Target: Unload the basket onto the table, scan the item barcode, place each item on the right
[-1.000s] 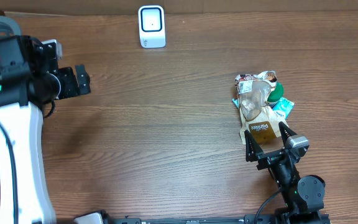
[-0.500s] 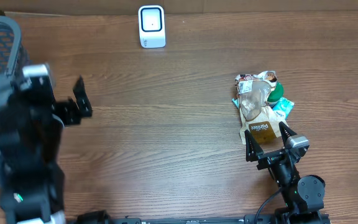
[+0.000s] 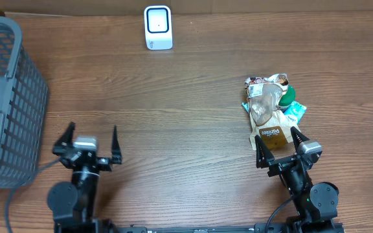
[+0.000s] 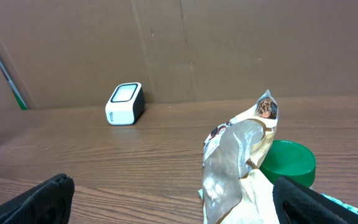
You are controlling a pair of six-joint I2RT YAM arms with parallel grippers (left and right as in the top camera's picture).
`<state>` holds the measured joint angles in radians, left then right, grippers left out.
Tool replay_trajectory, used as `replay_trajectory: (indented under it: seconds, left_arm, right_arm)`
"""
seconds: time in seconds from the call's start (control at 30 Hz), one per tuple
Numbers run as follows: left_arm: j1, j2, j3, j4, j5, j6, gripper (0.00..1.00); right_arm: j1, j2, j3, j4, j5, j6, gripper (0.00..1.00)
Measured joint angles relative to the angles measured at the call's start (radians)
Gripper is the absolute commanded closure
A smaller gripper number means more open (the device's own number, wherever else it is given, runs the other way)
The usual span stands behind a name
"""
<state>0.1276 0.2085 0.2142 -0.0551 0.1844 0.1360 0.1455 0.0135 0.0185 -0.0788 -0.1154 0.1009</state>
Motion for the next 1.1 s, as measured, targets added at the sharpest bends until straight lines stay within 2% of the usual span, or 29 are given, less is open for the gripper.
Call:
replay_trajectory:
  seconds: [0.3,1.1]
  left_arm:
    - [-0.015,-0.185,-0.173,0.003,-0.006,0.078,0.00]
    - [-0.015,-0.192,-0.202,-0.011,-0.024,0.082,0.00]
  right_arm:
    - [0.000,0.000,0.000,0.000,0.000,0.000,0.00]
    - [0.000,0.000,0.000,0.000,0.000,0.000,0.00]
